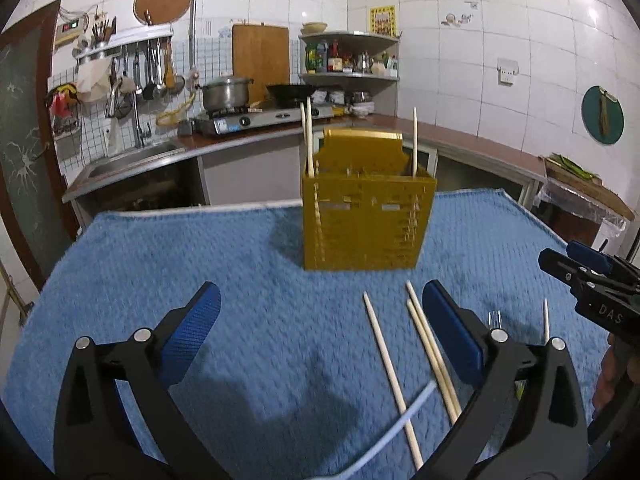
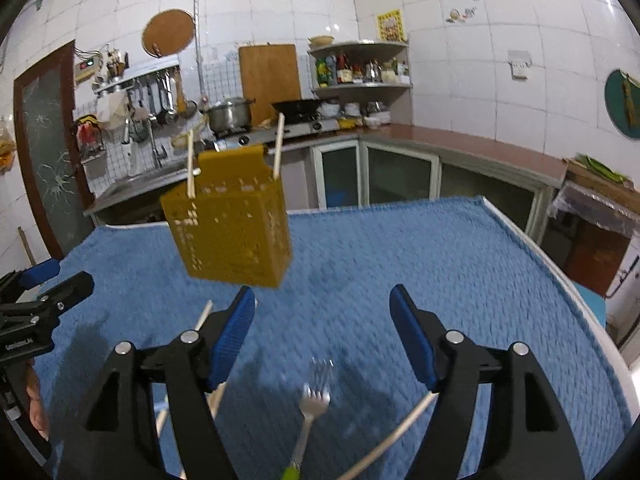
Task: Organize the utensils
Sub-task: 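Move the right tool to a chopstick while the left tool approaches another chopstick, then close the right tool on its chopstick while the left tool closes on its chopstick, then lift and carry both chopsticks above the yellow holder with both tools, then lower the chopsticks into the holder and open both tools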
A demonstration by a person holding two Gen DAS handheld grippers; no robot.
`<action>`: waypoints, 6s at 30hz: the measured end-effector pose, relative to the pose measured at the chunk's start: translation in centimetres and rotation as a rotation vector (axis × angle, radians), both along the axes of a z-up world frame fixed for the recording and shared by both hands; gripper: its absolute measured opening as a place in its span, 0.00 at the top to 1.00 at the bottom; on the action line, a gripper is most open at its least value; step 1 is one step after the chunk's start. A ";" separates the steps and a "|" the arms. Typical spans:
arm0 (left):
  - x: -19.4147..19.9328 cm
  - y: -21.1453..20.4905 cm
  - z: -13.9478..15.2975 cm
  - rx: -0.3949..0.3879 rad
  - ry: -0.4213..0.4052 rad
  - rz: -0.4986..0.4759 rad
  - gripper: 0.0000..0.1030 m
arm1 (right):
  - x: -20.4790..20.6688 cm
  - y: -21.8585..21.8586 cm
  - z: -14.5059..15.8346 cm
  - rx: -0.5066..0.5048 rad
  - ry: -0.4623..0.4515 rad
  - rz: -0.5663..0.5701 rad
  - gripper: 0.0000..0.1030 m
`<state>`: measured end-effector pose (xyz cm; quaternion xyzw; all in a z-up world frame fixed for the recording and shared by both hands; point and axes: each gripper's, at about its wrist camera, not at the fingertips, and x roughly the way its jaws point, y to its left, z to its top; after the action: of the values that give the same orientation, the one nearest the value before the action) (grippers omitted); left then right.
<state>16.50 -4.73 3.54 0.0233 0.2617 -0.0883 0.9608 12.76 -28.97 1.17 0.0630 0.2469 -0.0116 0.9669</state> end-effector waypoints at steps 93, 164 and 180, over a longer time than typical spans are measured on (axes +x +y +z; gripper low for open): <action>7.0 -2.2 0.7 -0.087 0.188 -0.024 0.95 | 4.0 -4.9 -0.2 0.124 0.197 -0.127 0.94; 17.0 -1.6 13.5 -0.104 -0.164 -0.092 0.96 | 21.3 4.2 12.2 0.126 -0.508 0.061 0.94; 18.9 -1.0 5.8 -0.072 -0.101 -0.039 0.95 | 19.4 4.0 5.8 0.037 -0.367 0.078 0.94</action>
<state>35.41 -5.73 9.37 -0.0017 0.2092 -0.1151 0.9711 32.20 -24.94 6.98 0.0722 0.0686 0.0421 0.9941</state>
